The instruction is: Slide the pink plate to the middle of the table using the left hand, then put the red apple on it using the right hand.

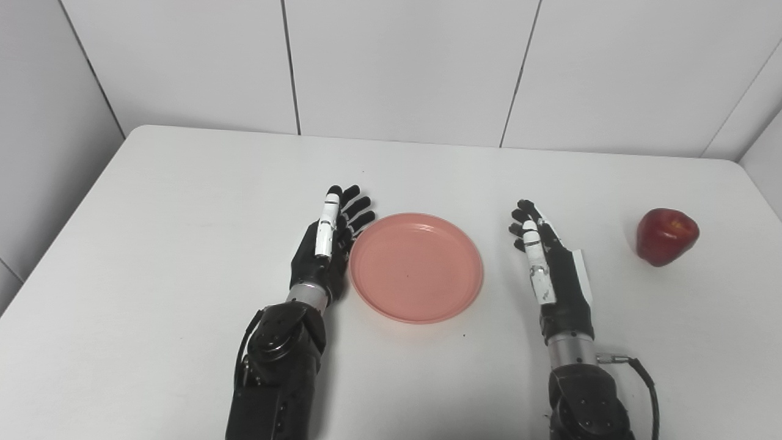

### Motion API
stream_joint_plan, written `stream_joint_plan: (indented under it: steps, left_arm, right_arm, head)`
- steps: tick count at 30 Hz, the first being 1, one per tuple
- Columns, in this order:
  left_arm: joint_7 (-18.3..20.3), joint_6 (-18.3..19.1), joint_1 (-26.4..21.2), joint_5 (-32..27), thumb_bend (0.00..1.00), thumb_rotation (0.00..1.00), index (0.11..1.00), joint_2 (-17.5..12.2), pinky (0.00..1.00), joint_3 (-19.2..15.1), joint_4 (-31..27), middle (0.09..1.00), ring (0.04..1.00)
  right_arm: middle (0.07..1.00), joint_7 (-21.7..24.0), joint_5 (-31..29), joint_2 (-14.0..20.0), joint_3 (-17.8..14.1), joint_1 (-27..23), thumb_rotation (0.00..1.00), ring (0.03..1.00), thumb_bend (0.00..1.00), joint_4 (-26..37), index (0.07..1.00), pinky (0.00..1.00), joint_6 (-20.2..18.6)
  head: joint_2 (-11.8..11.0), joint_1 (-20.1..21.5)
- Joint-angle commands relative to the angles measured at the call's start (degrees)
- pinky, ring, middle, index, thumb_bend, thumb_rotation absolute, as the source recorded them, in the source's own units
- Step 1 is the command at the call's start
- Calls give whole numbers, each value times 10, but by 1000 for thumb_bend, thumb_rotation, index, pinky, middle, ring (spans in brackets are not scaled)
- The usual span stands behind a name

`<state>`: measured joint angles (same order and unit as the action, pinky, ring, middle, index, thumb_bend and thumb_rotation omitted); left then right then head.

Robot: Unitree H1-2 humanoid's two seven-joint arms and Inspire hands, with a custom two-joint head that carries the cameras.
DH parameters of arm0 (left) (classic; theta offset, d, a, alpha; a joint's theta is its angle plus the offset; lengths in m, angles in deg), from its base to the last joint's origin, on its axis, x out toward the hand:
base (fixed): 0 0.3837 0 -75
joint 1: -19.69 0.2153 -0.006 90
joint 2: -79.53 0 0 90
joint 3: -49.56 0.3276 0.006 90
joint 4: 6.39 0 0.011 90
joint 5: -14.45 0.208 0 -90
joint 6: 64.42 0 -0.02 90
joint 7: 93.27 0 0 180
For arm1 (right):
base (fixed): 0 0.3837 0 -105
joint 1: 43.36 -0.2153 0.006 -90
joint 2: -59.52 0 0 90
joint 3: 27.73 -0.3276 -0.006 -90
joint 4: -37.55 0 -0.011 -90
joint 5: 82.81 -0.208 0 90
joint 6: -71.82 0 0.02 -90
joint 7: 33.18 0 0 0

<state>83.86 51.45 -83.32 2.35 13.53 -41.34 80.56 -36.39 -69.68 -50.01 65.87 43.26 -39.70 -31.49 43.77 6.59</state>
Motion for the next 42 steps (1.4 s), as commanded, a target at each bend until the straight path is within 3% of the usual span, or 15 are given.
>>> stream_joint_plan:
  steps: [1, 11, 22, 27, 32, 42]
  left_arm:
    - [12, -7, -9, -3, 403, 1000, 856, 1, 847, 7, -18, 874, 866]
    - [20, -14, -8, -5, 404, 1000, 853, -5, 849, -2, -13, 868, 859]
    - [39, -23, 3, -10, 404, 1000, 860, -16, 864, -10, -3, 871, 860]
    - [46, -46, 7, -3, 400, 1000, 860, -25, 864, -8, 7, 873, 861]
    - [52, -70, 7, -6, 392, 1000, 862, -30, 873, -12, 20, 878, 866]
    - [62, -85, 7, -19, 412, 1000, 859, -39, 853, -24, 34, 872, 859]
  right_arm:
    - [858, -9, 6, -9, 2, -22, 1000, 839, 250, 17, 870, 856, -7]
    - [859, -12, 24, -13, 4, -25, 1000, 842, 286, 23, 866, 839, -25]
    - [857, -13, 26, -3, -3, -32, 1000, 835, 296, 20, 865, 821, -9]
    - [855, -14, 36, 5, -4, -40, 1000, 835, 329, 30, 860, 804, -15]
    - [854, -13, 44, 24, -9, -55, 961, 834, 359, 32, 857, 791, -2]
    - [833, -8, 122, 73, -12, -79, 833, 826, 511, 82, 842, 782, -32]
  head:
    - [0, 0]
    - [2, 30]
    - [0, 52]
    - [-8, 88]
    - [-12, 99]
    - [-24, 130]
